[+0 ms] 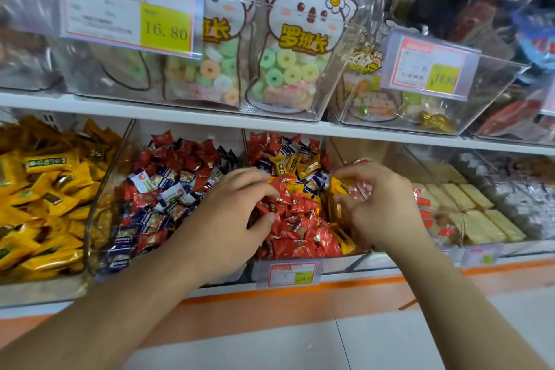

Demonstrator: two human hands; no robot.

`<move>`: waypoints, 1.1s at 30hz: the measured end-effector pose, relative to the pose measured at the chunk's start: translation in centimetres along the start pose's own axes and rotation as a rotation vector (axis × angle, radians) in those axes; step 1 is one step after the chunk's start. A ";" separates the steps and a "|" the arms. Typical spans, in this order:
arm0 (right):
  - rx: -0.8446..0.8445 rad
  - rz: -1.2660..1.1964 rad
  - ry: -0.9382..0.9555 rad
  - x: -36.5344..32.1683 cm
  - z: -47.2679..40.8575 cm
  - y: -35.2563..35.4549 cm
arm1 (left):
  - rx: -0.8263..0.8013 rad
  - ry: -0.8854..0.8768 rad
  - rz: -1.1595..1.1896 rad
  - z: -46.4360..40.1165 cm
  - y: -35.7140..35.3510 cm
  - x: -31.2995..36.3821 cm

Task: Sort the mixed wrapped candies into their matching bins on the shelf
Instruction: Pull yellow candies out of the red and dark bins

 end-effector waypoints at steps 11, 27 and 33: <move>-0.222 -0.810 -0.028 -7.0 1.3 0.5 | -0.043 0.139 0.539 0.0 0.9 2.3; -0.099 -0.553 -0.142 -6.2 -1.0 -3.1 | 0.232 0.247 0.428 0.3 3.8 -1.4; -0.358 -0.104 0.164 -6.8 -1.7 -5.9 | 0.216 0.284 0.275 0.7 4.2 -2.7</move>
Point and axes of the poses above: each hand's wrist, its own z-axis away from the middle knuckle, its own y-axis out of the back of the hand, x = y × z, the point moved 2 cm from there along -z, towards the middle knuckle, and after that the axes turned 6 degrees about z, right-handed, at the moved point
